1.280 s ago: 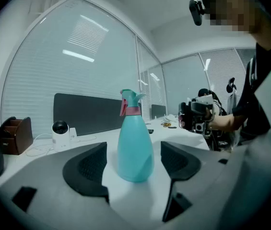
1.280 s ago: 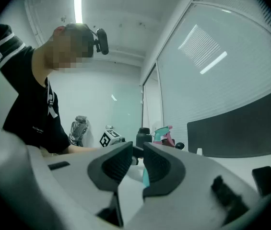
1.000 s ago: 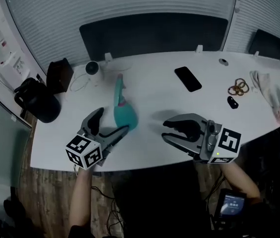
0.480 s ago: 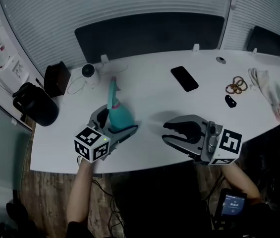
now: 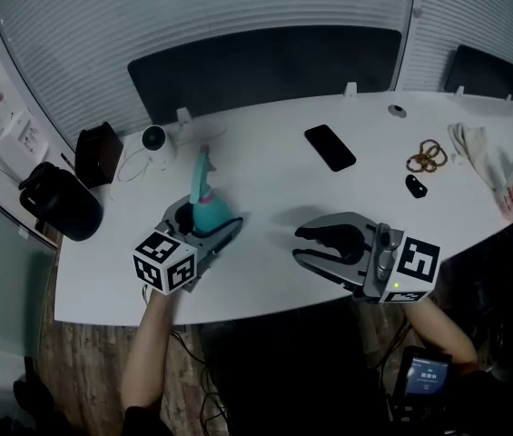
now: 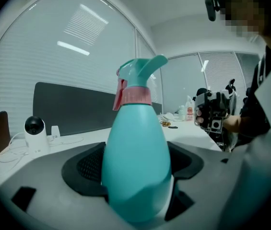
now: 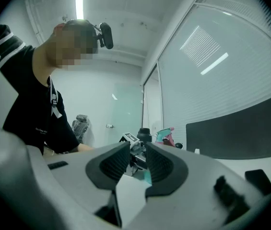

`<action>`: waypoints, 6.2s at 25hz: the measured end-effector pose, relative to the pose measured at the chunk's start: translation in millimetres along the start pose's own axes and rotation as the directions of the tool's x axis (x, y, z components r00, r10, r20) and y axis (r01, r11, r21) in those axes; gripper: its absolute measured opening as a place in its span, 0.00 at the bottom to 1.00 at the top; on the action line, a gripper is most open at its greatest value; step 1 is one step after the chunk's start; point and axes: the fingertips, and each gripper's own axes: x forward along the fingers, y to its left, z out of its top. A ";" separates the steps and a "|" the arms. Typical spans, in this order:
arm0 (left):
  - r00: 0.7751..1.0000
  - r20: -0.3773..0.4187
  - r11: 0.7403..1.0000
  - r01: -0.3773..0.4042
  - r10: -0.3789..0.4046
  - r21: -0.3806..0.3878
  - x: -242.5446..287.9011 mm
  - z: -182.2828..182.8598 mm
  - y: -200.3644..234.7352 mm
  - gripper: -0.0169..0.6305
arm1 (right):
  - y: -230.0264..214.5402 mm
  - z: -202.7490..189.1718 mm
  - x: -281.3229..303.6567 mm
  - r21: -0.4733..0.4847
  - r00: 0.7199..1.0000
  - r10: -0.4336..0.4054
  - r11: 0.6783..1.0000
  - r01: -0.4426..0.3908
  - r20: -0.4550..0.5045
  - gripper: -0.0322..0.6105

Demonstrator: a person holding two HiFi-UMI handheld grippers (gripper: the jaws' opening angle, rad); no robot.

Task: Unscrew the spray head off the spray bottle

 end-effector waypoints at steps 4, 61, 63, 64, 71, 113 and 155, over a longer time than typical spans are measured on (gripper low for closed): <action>0.996 0.062 0.994 -0.073 0.068 0.081 -9.8 20.9 -4.6 0.63 | -9.3 -2.0 3.8 -0.030 0.997 -0.014 0.999 0.012 -0.074 0.19; 0.917 -0.335 0.711 0.088 0.216 0.698 20.8 40.3 -86.4 0.61 | -31.7 5.4 31.4 -0.333 0.717 -0.059 0.909 -0.249 -0.695 0.25; 0.925 -0.374 0.764 0.196 0.063 0.614 15.2 41.6 -103.4 0.61 | -17.9 12.8 30.2 -0.416 0.650 -0.075 0.822 -0.389 -0.757 0.25; 0.921 -0.388 0.778 0.257 -0.019 0.573 11.0 41.7 -112.6 0.61 | -9.8 15.7 29.5 -0.447 0.618 -0.086 0.768 -0.458 -0.782 0.25; 0.754 -0.507 0.695 0.624 -0.418 0.356 -16.7 32.0 -155.2 0.61 | 25.3 17.1 24.7 -0.555 0.491 -0.302 0.181 -0.812 -0.817 0.25; 0.685 0.153 -0.106 -0.109 0.712 0.988 -48.8 108.2 -10.6 0.61 | -40.1 11.4 80.4 0.343 0.871 0.084 0.934 0.100 -0.483 0.35; 0.843 -0.478 0.758 0.475 -0.247 0.446 -38.6 0.4 -99.1 0.61 | 10.1 -12.9 69.4 -0.596 0.590 -0.256 0.626 -0.503 -0.766 0.24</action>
